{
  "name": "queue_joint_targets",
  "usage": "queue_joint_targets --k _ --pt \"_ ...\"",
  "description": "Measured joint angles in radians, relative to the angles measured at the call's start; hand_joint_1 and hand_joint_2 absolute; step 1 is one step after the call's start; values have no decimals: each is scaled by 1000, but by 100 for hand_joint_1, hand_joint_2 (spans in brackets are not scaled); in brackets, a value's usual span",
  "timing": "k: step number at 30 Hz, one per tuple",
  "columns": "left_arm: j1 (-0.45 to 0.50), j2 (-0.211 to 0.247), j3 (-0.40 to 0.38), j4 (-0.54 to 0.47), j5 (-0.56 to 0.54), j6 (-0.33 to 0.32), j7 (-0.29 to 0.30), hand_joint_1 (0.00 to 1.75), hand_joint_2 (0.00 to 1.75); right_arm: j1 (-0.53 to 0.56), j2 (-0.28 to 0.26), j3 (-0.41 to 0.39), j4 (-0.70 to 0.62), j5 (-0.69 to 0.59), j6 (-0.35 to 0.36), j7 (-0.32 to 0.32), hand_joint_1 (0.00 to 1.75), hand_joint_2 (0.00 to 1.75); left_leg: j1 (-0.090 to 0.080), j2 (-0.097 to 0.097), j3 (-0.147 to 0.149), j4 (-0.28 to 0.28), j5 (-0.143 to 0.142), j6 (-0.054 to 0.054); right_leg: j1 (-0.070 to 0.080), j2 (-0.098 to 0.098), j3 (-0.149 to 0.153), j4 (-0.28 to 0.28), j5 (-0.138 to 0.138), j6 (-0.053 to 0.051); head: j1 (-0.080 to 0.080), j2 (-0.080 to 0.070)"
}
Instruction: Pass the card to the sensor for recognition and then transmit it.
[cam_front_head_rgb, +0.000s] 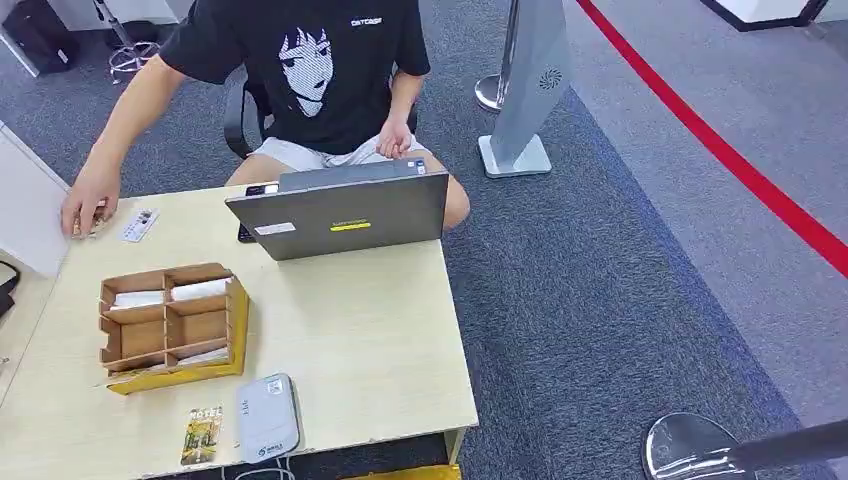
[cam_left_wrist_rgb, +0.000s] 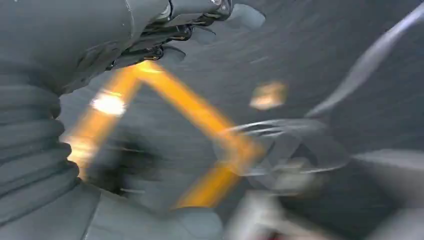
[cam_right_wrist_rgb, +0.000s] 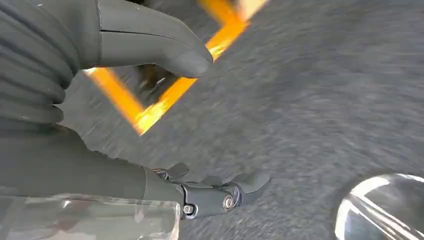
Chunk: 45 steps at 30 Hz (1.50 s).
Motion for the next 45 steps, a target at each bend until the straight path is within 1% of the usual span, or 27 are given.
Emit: queue_joint_targets --k 1,2,3,5,9,20,23,25,27,28,29,30,31,32,33,34,36,38,39,40,42,45 --pt "-1 1 2 34 -71 -29 28 0 175 -3 -5 2 19 35 -6 1 0 175 0 0 0 0 0 0 0 1 0 0 0 0 0 0" --pt "-3 0 2 56 -108 -45 39 0 175 -6 -8 2 34 50 -11 3 0 175 1 1 0 0 0 0 1 1 0 0 0 0 0 0" --pt "-5 -2 6 79 -126 -51 47 0 175 -8 -12 2 56 65 -13 6 0 175 1 1 0 0 0 0 1 1 0 0 0 0 2 0" --pt "-16 -5 27 115 -138 -51 49 0 175 -11 -21 2 93 90 -16 10 0 175 0 0 0 0 0 0 0 0 0 0 0 0 1 0" --pt "-30 -7 62 157 -151 -41 43 0 175 -17 -29 11 145 151 -26 21 0 175 0 1 0 0 0 0 0 1 0 0 0 0 1 0" --pt "-31 -7 64 158 -152 -40 43 0 175 -18 -29 12 147 153 -26 21 0 175 0 1 0 0 0 0 0 1 0 0 0 0 1 0" --pt "-35 -8 75 166 -154 -38 41 0 175 -18 -32 18 157 170 -27 24 0 175 0 1 0 0 0 0 0 1 0 0 0 0 1 0" --pt "-45 -9 99 179 -155 -28 41 0 175 -19 -37 27 174 195 -25 30 0 175 1 1 0 0 0 0 0 1 0 0 0 0 1 0" --pt "-61 -13 138 188 -161 -7 48 0 175 -19 -45 41 191 234 -23 30 0 175 0 1 0 0 0 0 0 1 0 0 0 0 1 0" --pt "-77 -17 168 190 -184 32 58 0 175 -14 -51 75 192 351 -31 8 0 175 0 1 0 0 0 0 0 1 0 0 0 0 1 0" --pt "-82 -20 187 194 -172 42 59 0 175 -4 -55 99 171 408 -4 -48 0 175 0 1 0 0 0 0 0 1 0 0 0 0 1 0" --pt "-101 -23 207 197 114 79 -26 0 175 -64 -45 -116 87 -376 343 -37 0 175 0 0 0 0 0 1 0 0 0 0 0 0 0 0" --pt "-102 -23 207 197 130 69 -26 0 175 -73 -32 -150 61 -476 344 -26 0 175 0 0 0 0 0 0 0 0 0 0 0 0 1 0" --pt "-102 -23 207 197 132 60 -22 0 175 -80 -15 -172 29 -520 326 -21 0 175 0 0 1 0 1 0 0 0 0 0 0 0 1 0" --pt "-101 -23 207 197 117 51 -13 0 175 -76 -1 -178 -5 -506 307 -14 0 175 0 0 1 0 1 0 0 0 0 0 0 0 0 0" --pt "-100 -23 207 197 97 47 -7 0 175 -61 7 -162 -33 -444 288 -26 0 175 1 0 0 0 1 0 0 0 1 0 0 0 0 0" --pt "-92 -23 191 197 96 55 0 0 175 -28 11 -102 -64 -229 235 -70 0 175 0 0 0 0 0 0 0 0 0 0 0 0 -1 0" --pt "-84 -22 159 197 168 74 14 0 175 -11 10 -56 -71 -56 183 -105 0 175 0 0 0 0 0 0 0 1 0 0 0 0 0 0" --pt "-79 -21 139 197 221 91 19 0 175 -3 9 -27 -72 45 147 -127 0 175 1 0 0 0 0 0 0 1 0 0 0 0 0 0" --pt "-68 -20 110 194 278 124 24 0 175 4 9 1 -71 136 118 -150 0 175 1 0 0 0 0 0 1 0 0 0 0 0 0 0" --pt "-30 -17 21 170 380 211 24 0 175 11 9 41 -71 254 89 -191 0 175 1 1 0 0 0 0 1 1 0 0 0 0 0 0" --pt "29 -12 -113 123 505 315 -9 0 175 15 19 59 -75 324 92 -236 0 175 1 0 0 0 0 0 1 0 0 0 0 0 0 0"
